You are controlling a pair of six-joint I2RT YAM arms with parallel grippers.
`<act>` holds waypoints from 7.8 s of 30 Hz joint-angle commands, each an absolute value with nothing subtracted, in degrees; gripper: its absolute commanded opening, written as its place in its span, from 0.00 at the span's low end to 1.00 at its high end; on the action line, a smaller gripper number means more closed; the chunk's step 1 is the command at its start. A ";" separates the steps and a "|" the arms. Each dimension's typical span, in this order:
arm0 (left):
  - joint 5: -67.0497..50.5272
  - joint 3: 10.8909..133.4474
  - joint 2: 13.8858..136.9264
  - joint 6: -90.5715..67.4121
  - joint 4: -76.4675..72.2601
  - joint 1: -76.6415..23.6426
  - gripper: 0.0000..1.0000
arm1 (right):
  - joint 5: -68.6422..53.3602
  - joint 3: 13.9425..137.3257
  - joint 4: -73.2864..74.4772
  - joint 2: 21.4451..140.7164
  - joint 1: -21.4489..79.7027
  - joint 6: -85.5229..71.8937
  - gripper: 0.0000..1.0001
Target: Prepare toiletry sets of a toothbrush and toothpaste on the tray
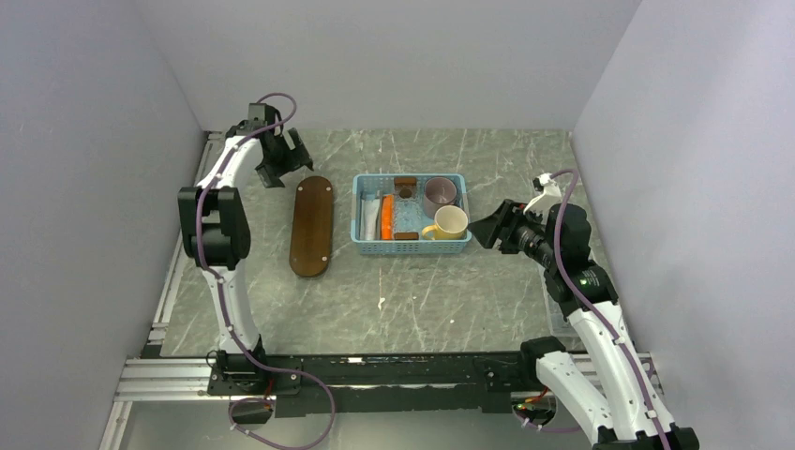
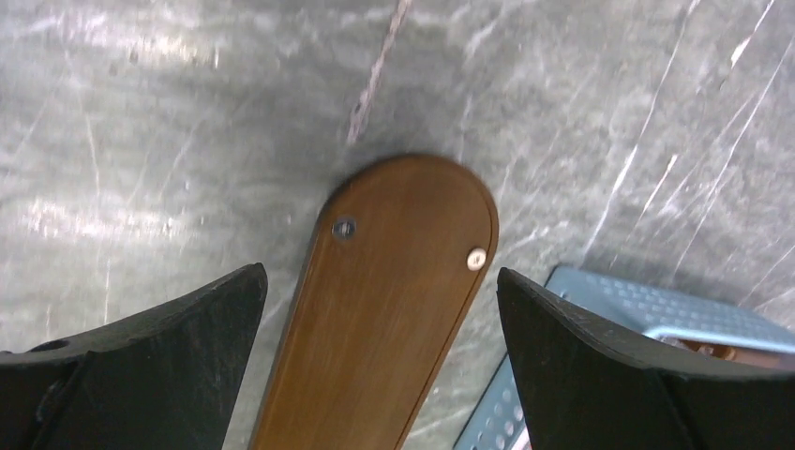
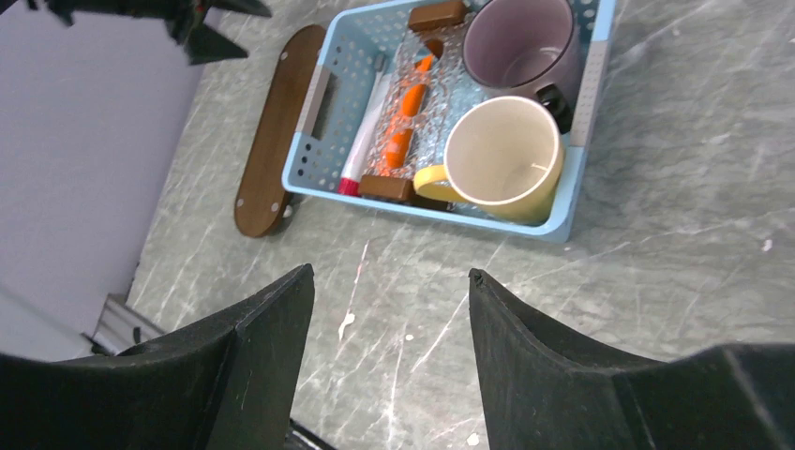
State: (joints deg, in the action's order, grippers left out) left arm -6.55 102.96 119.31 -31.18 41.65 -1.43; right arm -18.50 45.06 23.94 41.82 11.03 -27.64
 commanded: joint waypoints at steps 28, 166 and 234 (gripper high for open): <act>-14.65 120.32 138.52 -36.13 44.29 -0.18 0.82 | -22.07 43.68 21.68 42.12 12.15 -28.15 0.64; -5.89 56.34 88.27 -28.66 34.75 -31.19 0.58 | -24.20 38.45 30.12 31.74 12.25 -31.45 0.67; 15.85 46.84 32.06 -34.02 43.72 -56.07 0.99 | -26.15 16.61 -64.06 93.13 45.05 -70.29 0.51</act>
